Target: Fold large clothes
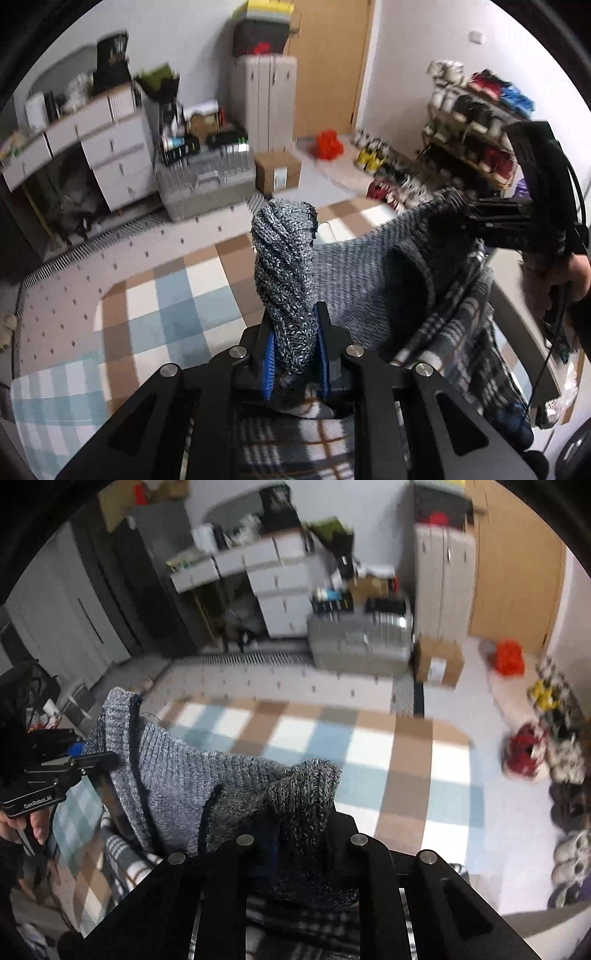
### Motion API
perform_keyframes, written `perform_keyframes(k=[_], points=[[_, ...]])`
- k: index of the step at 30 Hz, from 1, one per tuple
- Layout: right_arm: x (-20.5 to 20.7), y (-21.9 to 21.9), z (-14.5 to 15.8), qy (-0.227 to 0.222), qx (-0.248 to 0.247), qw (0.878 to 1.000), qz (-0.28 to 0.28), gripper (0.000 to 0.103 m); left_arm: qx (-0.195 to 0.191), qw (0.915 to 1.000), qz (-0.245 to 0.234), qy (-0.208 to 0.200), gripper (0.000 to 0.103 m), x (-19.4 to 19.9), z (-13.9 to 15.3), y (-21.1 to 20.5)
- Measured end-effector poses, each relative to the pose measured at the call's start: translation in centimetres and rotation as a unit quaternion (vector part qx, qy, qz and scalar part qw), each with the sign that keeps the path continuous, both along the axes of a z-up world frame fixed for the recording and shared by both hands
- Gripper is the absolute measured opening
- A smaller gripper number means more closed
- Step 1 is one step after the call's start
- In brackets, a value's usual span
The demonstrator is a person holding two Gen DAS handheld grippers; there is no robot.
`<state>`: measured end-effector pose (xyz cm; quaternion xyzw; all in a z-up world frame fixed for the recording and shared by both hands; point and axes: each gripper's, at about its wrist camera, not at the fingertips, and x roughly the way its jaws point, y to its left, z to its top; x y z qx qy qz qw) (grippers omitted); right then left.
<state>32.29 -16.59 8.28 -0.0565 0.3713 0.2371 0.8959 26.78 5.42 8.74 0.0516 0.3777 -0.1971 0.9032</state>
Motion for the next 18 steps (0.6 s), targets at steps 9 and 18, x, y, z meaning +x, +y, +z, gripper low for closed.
perform_keyframes(k=[9,18], points=[[-16.2,-4.6,0.1,-0.091,0.089,0.992,-0.001,0.017,-0.076,0.9922,-0.026,-0.095,0.013,-16.3,-0.1,0.5],[-28.1,-7.7,-9.9,-0.067,0.128,0.988,-0.057,0.018,-0.168,0.9837,-0.018,-0.063,0.017,-22.8,-8.5,1.0]])
